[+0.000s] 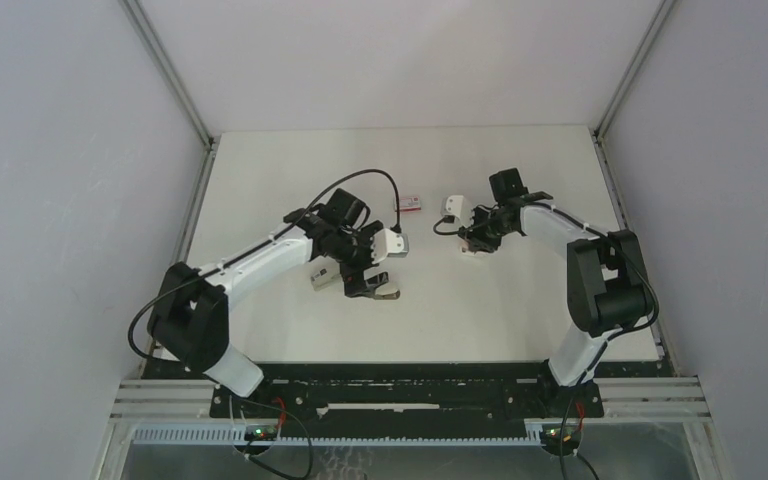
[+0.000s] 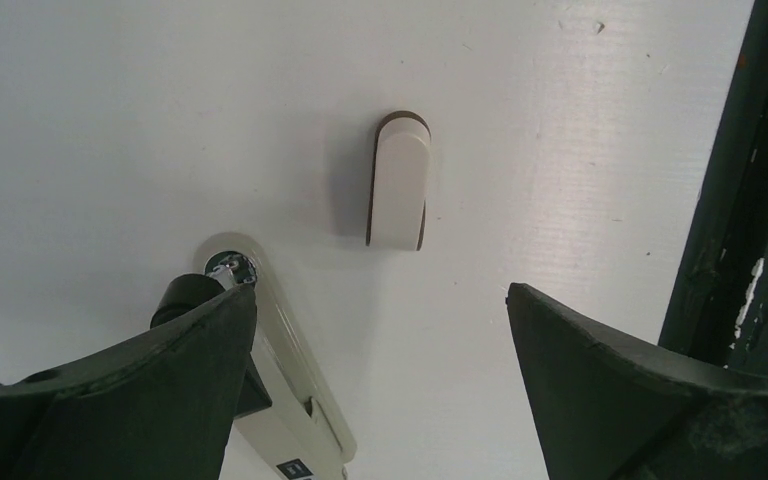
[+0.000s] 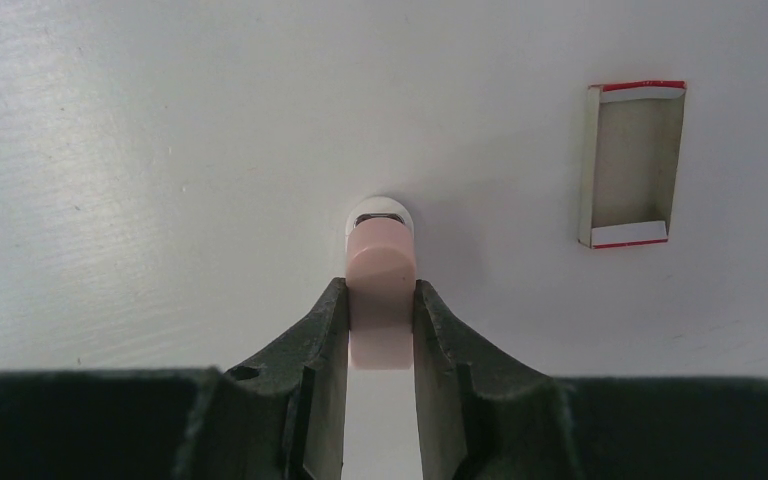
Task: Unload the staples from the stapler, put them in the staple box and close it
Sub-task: Place the stapler at the center of the board.
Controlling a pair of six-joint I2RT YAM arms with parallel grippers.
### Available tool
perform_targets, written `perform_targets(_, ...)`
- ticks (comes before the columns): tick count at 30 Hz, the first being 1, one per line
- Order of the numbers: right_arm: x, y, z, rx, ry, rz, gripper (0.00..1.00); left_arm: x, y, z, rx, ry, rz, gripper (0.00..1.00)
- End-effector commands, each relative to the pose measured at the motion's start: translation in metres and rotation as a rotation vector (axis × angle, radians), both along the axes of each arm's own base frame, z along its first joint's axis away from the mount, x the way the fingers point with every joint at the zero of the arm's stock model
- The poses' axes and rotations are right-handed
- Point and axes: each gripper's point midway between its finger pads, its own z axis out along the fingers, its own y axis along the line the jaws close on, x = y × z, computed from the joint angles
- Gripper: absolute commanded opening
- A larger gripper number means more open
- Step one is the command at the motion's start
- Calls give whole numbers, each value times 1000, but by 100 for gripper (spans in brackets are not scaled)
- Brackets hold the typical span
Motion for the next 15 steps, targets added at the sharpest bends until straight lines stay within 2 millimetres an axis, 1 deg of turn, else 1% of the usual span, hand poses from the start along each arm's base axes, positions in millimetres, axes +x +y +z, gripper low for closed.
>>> perform_targets(1, 15, 5, 14, 24, -57, 36, 20, 18, -18, 14, -12, -60, 4, 100)
perform_targets(7, 18, -1, 9, 1, -58, 29, 31, 23, -27, 8, 14, -71, 19, 100)
perform_targets(9, 18, -2, 8, -7, -59, 28, 38, 26, -29, 6, 25, -84, 31, 100)
perform_targets(12, 19, -4, 7, -16, -62, 21, 40, 31, -32, 2, 42, -103, 48, 100)
perform_targets(15, 20, -5, 12, -10, -69, 14, 43, 33, -35, -3, 58, -107, 55, 100)
